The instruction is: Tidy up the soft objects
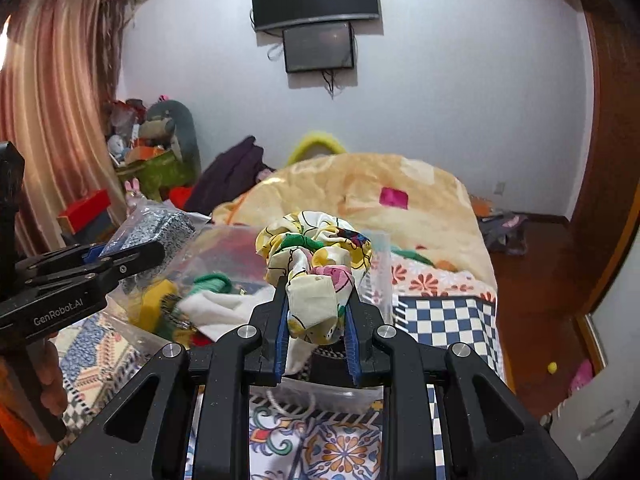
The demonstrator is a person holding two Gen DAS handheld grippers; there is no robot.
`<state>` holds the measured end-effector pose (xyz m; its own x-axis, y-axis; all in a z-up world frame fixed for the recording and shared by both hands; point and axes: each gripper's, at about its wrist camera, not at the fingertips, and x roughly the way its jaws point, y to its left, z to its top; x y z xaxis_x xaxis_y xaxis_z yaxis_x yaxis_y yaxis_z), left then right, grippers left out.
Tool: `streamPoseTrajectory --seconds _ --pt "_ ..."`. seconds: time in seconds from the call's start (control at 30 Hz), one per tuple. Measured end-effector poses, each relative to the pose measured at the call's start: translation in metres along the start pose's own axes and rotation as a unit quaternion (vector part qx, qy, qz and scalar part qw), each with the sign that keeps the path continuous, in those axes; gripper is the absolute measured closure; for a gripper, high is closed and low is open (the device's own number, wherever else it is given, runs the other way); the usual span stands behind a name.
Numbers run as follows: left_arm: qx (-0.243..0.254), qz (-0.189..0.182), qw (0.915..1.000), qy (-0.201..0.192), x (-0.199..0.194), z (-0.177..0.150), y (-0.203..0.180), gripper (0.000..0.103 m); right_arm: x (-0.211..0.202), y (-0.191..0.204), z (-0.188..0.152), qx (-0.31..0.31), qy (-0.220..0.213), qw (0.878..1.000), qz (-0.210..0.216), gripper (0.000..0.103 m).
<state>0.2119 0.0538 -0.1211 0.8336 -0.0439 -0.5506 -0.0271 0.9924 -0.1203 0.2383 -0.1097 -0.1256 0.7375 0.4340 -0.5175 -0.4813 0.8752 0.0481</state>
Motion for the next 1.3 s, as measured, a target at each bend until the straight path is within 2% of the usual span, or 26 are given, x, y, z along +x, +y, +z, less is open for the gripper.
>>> streamPoseTrajectory --seconds 0.2,0.27,0.3,0.33,0.37,0.43,0.53,0.67,0.87,0.97,1.2,1.3 --pt "-0.003 0.009 0.9995 0.030 0.029 -0.005 -0.001 0.069 0.013 0.002 -0.006 -0.003 0.025 1.000 -0.009 0.082" --pt "-0.009 0.007 0.9993 0.037 0.034 -0.006 0.000 0.069 0.016 0.003 -0.005 -0.006 0.034 0.999 -0.008 0.078" --pt "-0.010 0.007 0.9991 0.041 0.036 -0.007 0.001 0.068 0.017 0.003 -0.005 -0.006 0.036 0.999 -0.009 0.071" --pt "-0.010 0.006 0.9989 0.045 0.038 -0.008 0.001 0.064 0.016 0.003 -0.006 -0.006 0.037 0.999 -0.011 0.060" --pt "-0.009 0.006 0.9988 0.048 0.039 -0.009 0.002 0.062 0.016 0.002 -0.006 -0.006 0.036 0.999 -0.013 0.055" --pt "-0.007 0.006 0.9988 0.049 0.037 -0.011 0.000 0.051 0.010 0.000 -0.007 -0.003 0.030 0.999 -0.017 0.041" --pt "-0.005 0.010 0.9991 0.042 0.030 -0.013 -0.002 0.042 0.006 -0.003 -0.006 0.002 0.031 0.999 -0.013 0.034" --pt "-0.009 -0.006 0.9994 0.034 0.013 -0.011 -0.002 0.041 -0.005 -0.004 -0.004 0.005 0.027 1.000 -0.009 0.034" --pt "-0.001 -0.021 0.9997 -0.009 -0.035 -0.003 -0.007 0.038 -0.040 -0.001 0.009 0.000 -0.014 1.000 -0.001 0.034" --pt "0.003 -0.026 0.9988 -0.040 -0.063 0.003 -0.009 0.035 -0.062 0.003 0.017 -0.001 -0.044 0.999 0.006 0.029" --pt "0.015 -0.034 0.9937 -0.106 -0.126 0.015 -0.019 0.034 -0.116 0.015 0.032 -0.010 -0.117 0.993 0.020 0.026" --pt "0.024 -0.028 0.9907 -0.131 -0.148 0.018 -0.025 0.031 -0.133 0.020 0.036 -0.011 -0.140 0.990 0.025 0.026"
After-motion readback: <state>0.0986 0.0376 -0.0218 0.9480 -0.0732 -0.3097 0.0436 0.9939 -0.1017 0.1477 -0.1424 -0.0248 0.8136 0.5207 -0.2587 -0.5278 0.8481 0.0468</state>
